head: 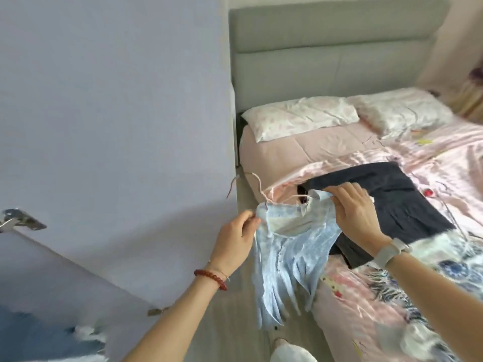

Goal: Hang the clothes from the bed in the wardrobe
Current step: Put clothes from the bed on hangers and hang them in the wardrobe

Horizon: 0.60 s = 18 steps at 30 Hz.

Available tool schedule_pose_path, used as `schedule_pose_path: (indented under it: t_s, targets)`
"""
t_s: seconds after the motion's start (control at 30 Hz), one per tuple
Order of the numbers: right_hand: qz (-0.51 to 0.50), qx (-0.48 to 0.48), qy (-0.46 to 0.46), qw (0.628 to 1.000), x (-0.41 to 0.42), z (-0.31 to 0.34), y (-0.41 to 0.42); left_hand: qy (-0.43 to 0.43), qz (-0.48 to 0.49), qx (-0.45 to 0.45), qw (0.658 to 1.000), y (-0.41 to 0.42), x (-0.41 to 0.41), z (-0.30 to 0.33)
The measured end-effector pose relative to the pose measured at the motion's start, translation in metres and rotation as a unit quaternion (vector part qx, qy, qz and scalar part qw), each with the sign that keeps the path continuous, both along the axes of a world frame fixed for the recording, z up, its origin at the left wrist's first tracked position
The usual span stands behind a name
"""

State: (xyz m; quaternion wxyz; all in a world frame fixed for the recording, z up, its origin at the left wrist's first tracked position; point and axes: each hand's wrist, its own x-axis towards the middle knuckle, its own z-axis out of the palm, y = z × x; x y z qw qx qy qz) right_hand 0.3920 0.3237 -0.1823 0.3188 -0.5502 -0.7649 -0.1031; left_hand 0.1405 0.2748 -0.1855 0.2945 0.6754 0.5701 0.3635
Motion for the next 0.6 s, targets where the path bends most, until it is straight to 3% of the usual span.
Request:
schedule_pose_path:
  t_s: [0.13,0.2,0.4,0.6]
  targets:
    - [-0.108,-0.015,0.047,0.993,0.064,0.0,0.021,-0.031,0.016,0.018,0.999,0.055,0.075,0.012]
    - [-0.129,-0.022,0.054,0.99,0.091,0.0,0.039,0.0,0.055,0.05,0.997,0.091,0.112,0.018]
    - [-0.044,-0.087,0.033,0.995,0.148,0.008,0.11,0.098,0.202,0.086,0.971,0.212,0.188,0.023]
    - [-0.004,-0.11,0.177,0.978,0.135,0.017,0.197,0.057,0.301,0.143,0.941,0.3,0.199,0.039]
